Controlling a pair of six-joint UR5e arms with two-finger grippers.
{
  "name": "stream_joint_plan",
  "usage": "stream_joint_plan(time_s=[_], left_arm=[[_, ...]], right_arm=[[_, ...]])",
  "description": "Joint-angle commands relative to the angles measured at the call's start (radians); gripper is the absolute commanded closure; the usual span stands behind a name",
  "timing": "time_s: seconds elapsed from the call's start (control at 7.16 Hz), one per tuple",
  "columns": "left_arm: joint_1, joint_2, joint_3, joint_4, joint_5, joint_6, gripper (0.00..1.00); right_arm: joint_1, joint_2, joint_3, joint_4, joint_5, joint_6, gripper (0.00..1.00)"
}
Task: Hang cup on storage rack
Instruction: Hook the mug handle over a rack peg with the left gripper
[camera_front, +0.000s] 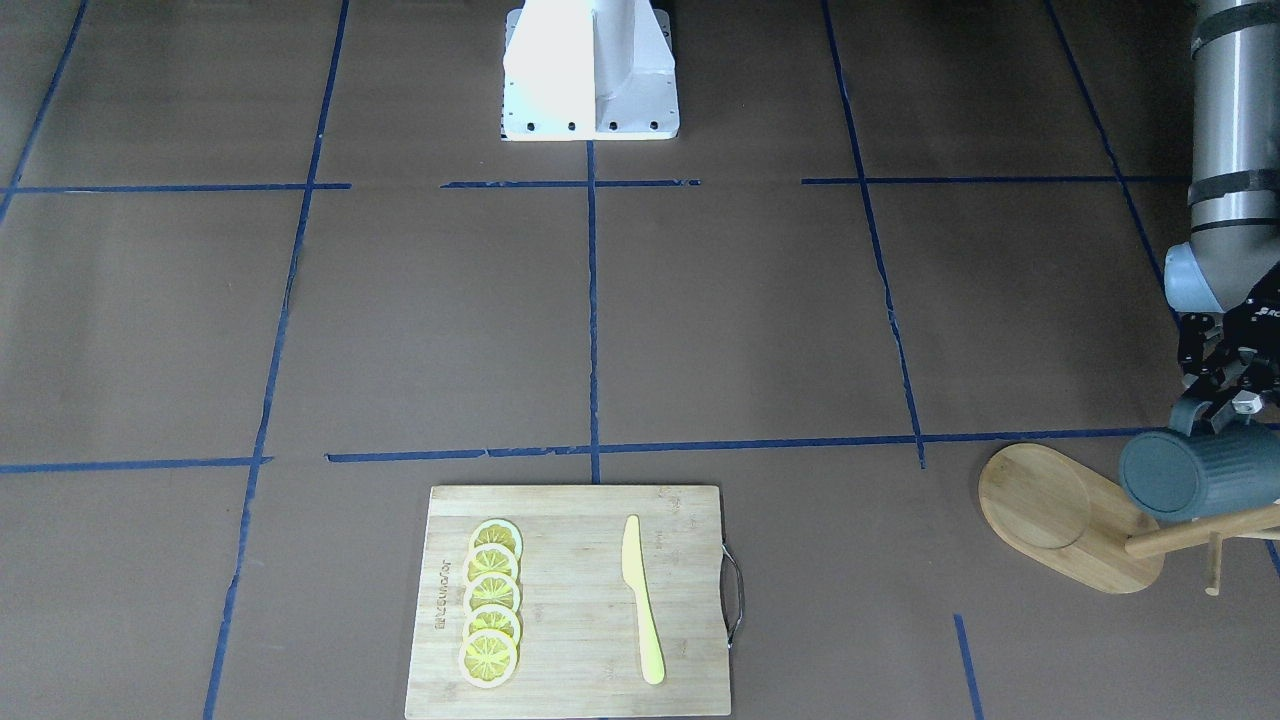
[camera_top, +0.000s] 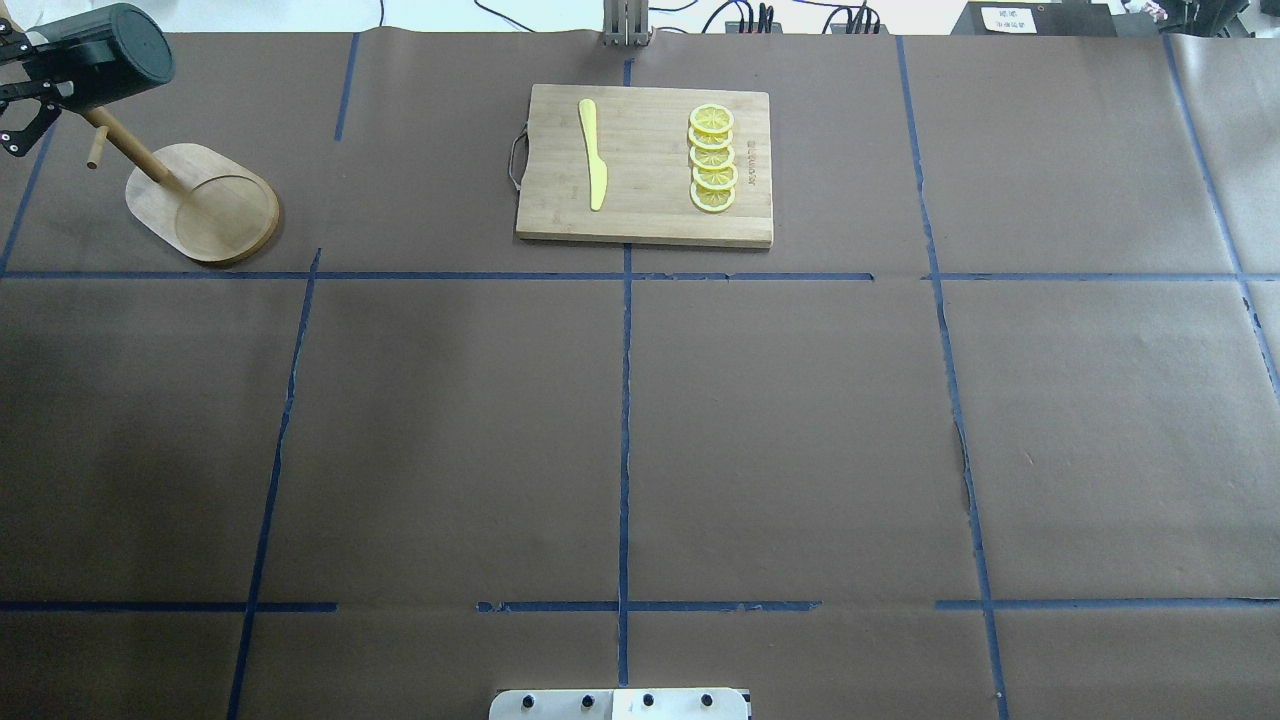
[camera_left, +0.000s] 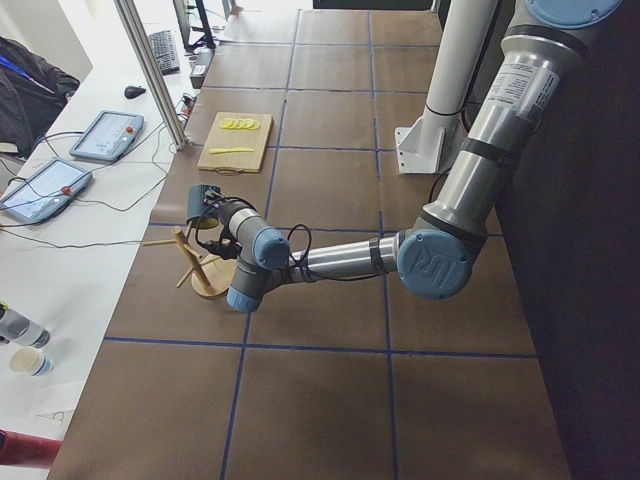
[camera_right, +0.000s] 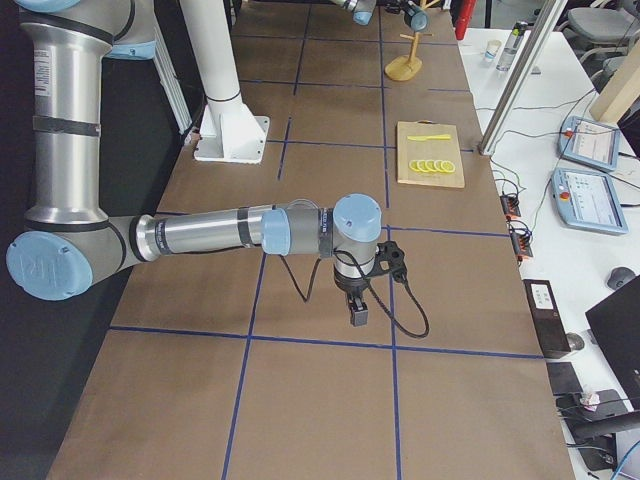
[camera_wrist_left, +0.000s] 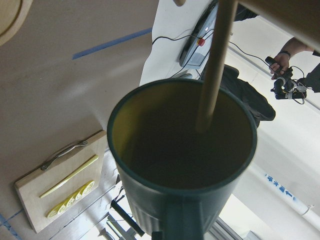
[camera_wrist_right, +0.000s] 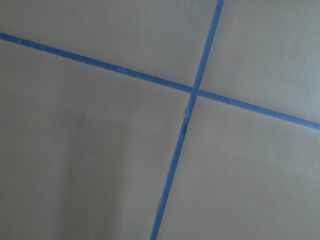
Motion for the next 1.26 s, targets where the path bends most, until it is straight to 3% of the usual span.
stream_joint_plan(time_s=[0.0,0.28,0.42,0.56,1.12], left_arm=[[-0.002,0.015,0.025,-0.001,0.001,0.0,0.97],[-0.002,0.024,0.035,-0.001,0.001,0.0,0.91],[-0.001,0.024,0.038,-0.001,0.001,0.001,0.53],[-0.001,0.024,0.046,0.0,0.003,0.004,0.01],[-0.004,0.023,0.042,-0.001,-0.002,0.006,0.0]], right_arm=[[-0.001,0.0,0.0,0.0,0.001,0.0,0.0],[-0.001,0.0,0.002,0.0,0.001,0.0,0.0],[-0.001,0.0,0.002,0.0,0.001,0.002,0.0],[-0.001,-0.001,0.002,0.0,0.001,0.002,0.0],[-0.001,-0.001,0.002,0.0,0.001,0.005,0.0]])
